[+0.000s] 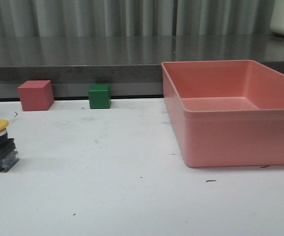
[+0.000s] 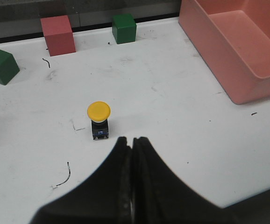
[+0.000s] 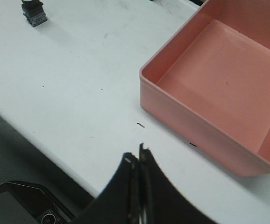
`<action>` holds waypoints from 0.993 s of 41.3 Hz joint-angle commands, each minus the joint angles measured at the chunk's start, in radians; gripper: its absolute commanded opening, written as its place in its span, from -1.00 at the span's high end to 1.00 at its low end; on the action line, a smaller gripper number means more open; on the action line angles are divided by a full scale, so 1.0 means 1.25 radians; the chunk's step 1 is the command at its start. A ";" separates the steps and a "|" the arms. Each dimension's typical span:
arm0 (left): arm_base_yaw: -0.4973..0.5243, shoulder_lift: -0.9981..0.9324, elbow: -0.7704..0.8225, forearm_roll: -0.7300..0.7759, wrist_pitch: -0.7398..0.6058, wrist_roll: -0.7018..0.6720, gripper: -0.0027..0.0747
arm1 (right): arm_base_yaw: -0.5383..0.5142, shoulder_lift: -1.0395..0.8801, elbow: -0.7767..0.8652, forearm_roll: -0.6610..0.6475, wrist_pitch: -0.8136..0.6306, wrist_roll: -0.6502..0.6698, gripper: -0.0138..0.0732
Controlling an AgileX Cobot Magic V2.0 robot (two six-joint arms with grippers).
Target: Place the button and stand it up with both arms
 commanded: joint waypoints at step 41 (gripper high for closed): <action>0.203 -0.374 0.606 0.003 -0.749 0.000 0.98 | -0.004 -0.001 -0.020 -0.003 -0.046 -0.009 0.84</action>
